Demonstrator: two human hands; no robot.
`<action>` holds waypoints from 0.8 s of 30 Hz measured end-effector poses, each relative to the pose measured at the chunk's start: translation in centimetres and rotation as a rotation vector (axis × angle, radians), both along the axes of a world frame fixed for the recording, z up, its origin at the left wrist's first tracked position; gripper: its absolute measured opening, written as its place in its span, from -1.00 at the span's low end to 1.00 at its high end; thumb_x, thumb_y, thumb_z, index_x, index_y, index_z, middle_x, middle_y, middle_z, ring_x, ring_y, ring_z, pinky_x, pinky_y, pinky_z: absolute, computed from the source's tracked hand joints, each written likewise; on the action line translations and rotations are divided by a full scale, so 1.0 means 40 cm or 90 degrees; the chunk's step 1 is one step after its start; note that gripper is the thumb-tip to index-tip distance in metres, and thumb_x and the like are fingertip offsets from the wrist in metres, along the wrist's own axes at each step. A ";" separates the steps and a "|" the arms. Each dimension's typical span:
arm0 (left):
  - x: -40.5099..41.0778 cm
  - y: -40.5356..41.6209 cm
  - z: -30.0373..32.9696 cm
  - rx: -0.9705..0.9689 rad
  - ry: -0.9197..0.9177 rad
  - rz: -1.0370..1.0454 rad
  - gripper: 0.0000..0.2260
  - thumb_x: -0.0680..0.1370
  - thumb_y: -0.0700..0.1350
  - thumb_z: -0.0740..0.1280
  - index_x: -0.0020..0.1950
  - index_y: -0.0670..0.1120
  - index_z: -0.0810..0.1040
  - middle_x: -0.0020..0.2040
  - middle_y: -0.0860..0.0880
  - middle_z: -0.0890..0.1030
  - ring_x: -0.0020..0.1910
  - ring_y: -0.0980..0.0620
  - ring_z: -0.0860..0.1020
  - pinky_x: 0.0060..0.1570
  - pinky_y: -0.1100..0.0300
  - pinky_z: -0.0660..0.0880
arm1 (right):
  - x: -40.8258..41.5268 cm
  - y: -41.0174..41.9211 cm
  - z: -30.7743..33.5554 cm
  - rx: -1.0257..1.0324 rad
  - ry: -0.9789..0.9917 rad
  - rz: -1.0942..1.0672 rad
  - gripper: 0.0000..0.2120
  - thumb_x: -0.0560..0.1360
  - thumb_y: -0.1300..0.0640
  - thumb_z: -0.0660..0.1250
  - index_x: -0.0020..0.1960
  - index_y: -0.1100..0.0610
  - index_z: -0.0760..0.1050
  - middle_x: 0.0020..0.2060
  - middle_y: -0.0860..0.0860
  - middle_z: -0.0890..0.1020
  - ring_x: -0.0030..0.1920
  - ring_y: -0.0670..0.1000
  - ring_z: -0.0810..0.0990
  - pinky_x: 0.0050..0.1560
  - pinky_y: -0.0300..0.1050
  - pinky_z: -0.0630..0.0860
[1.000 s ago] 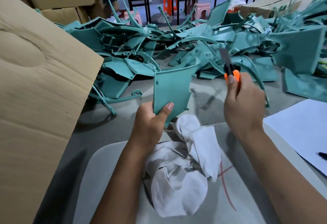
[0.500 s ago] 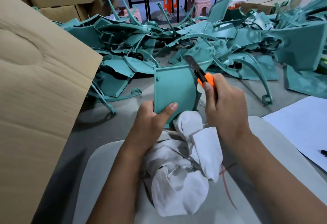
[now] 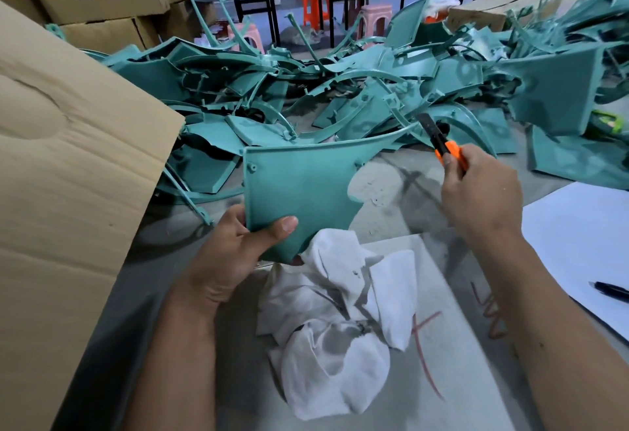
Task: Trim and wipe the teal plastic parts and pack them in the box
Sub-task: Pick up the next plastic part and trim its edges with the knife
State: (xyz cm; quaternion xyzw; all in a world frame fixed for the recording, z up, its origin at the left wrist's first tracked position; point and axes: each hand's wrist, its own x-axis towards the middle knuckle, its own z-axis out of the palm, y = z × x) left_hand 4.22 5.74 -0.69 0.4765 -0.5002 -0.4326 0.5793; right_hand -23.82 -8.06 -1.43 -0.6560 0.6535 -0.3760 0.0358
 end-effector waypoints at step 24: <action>0.001 -0.035 0.003 -0.010 0.369 0.122 -0.72 0.44 -0.23 0.46 0.12 -0.03 0.72 0.18 -0.12 0.70 0.20 -0.18 0.66 0.16 -0.16 0.59 | 0.047 0.044 0.038 0.050 -0.566 0.266 -0.71 0.69 -0.06 0.23 -0.05 0.11 0.55 -0.34 0.02 0.57 -0.38 0.04 0.48 -0.41 -0.08 0.41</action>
